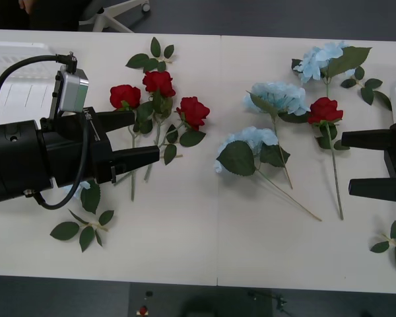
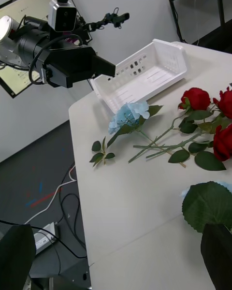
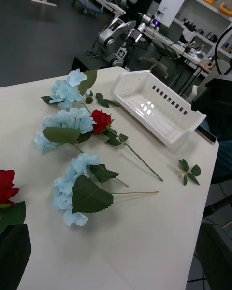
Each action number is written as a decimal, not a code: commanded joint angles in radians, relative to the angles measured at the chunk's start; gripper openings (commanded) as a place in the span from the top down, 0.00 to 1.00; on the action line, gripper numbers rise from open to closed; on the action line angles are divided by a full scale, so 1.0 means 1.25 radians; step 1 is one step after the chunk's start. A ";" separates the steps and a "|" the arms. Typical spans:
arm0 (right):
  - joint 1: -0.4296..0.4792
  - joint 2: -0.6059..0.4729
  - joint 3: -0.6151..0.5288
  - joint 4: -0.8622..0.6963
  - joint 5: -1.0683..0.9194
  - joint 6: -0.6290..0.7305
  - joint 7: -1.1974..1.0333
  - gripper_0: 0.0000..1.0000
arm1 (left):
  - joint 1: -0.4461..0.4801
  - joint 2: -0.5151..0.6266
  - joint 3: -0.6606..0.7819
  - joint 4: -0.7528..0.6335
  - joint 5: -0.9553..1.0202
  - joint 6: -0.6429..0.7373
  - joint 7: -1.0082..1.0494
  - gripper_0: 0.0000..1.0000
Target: Put the red flowers into the right box and the blue flowers into the left box
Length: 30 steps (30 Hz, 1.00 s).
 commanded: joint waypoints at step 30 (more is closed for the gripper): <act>-0.001 -0.014 -0.005 -0.015 -0.009 0.014 0.022 0.00 | -0.009 0.004 -0.004 -0.017 0.006 -0.003 -0.031 0.00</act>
